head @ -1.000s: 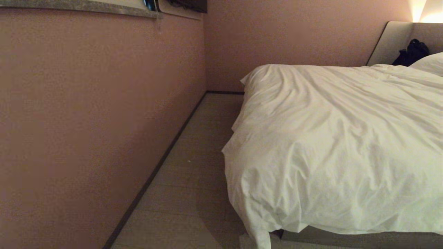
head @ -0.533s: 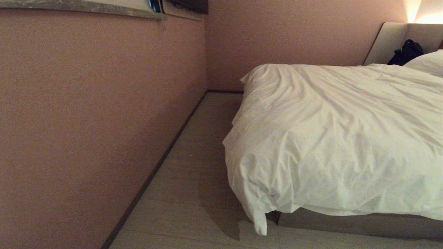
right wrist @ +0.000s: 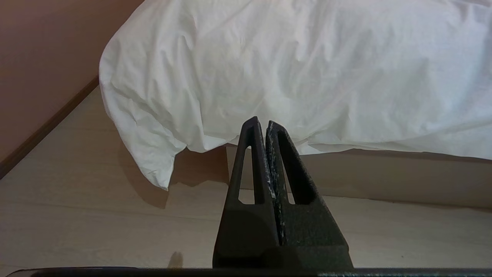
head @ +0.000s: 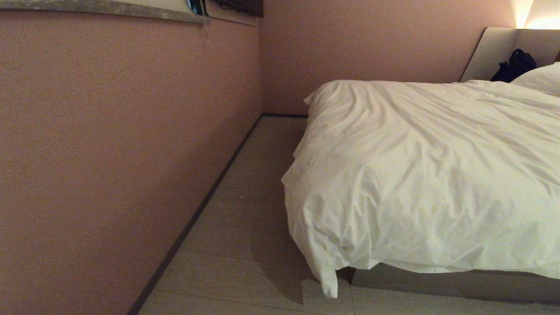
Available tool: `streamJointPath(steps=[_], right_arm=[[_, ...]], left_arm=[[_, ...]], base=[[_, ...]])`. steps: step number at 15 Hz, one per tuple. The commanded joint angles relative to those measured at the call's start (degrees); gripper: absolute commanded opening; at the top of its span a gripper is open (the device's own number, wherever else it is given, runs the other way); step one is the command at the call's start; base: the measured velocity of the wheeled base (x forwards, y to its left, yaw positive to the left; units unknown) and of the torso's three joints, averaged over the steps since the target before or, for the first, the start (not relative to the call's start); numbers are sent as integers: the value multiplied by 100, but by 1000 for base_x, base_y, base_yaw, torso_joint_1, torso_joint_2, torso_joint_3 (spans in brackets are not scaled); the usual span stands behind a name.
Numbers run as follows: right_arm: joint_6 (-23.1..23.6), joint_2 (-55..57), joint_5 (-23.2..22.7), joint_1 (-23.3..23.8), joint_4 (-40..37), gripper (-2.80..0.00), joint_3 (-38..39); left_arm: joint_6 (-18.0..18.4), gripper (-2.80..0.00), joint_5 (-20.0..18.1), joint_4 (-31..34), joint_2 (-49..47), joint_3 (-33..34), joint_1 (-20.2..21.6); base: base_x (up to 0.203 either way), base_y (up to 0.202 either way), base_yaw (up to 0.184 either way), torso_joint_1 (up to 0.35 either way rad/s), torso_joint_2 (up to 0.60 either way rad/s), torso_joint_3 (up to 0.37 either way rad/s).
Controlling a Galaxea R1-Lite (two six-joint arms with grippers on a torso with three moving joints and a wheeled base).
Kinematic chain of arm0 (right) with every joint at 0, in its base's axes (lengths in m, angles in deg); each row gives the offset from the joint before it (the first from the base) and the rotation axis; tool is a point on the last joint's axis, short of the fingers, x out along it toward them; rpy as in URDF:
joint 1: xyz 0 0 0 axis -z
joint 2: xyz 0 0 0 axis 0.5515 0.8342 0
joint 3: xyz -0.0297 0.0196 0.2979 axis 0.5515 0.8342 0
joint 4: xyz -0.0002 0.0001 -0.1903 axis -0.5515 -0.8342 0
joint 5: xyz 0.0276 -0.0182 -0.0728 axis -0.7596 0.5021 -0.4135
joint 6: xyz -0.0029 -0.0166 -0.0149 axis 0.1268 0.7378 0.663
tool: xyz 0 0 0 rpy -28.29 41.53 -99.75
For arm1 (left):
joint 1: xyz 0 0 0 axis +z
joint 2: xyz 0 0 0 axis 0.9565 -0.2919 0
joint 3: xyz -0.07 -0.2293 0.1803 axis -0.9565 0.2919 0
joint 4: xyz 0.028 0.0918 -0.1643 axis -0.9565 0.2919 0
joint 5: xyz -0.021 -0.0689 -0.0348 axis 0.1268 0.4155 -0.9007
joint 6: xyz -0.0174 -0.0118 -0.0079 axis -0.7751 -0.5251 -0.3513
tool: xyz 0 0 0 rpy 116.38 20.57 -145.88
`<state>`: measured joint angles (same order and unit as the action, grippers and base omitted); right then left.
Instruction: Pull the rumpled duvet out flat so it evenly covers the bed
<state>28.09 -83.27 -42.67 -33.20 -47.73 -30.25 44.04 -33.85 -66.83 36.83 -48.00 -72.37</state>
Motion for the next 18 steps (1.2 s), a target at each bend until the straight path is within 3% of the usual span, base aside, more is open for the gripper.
streamJointPath(steps=[1, 18], right_arm=[[1, 7, -7, 0, 4, -280, 0], [1, 7, 2, 0, 4, -280, 0]], left_arm=[[-4, -280, 3, 4, 2, 2, 4], [-4, -280, 3, 4, 2, 2, 4]], base=[[0, 0, 0, 0, 0, 0], [0, 0, 0, 0, 0, 0]])
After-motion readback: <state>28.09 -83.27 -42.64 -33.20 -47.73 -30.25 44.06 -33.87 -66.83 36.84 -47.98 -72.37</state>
